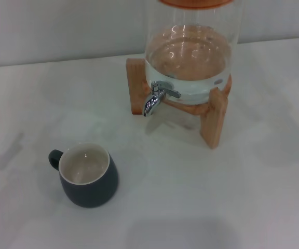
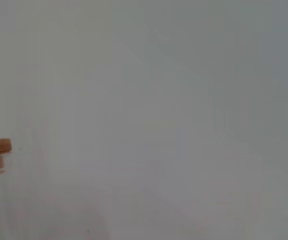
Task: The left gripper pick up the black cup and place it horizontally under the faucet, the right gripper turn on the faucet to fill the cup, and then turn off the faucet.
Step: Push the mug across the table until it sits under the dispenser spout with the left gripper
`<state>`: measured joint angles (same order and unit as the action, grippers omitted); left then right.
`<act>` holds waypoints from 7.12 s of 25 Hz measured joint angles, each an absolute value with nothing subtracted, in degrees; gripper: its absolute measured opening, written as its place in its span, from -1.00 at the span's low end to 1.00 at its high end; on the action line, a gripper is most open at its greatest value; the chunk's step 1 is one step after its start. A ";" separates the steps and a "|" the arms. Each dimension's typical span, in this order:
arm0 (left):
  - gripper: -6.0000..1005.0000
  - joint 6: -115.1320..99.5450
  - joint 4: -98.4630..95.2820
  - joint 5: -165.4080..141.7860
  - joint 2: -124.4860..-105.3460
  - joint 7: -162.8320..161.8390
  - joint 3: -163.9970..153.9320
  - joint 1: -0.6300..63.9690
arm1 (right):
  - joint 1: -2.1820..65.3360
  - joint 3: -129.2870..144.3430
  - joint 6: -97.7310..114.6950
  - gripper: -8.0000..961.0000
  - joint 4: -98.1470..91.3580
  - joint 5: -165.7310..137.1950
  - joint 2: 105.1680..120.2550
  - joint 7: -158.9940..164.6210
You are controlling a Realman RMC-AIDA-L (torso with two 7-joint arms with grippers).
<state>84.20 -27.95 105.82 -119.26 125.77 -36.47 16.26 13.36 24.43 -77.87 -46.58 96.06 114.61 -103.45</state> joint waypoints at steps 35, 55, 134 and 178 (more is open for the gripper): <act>0.77 87.74 -10.87 105.75 -119.59 140.27 -36.63 12.44 | 14.79 23.82 -77.78 0.68 -46.67 96.07 113.99 -103.17; 0.77 78.59 -7.78 101.23 -119.54 142.69 -36.92 16.27 | 14.50 23.73 -77.96 0.68 -46.96 96.06 114.16 -102.91; 0.71 69.79 -7.89 91.39 -119.35 144.44 -37.00 23.35 | 14.15 22.24 -78.48 0.68 -46.67 99.01 114.52 -103.82; -0.67 75.22 -8.19 90.56 -119.54 145.63 -37.00 22.50 | 12.86 22.15 -80.34 0.68 -45.98 101.16 114.69 -104.59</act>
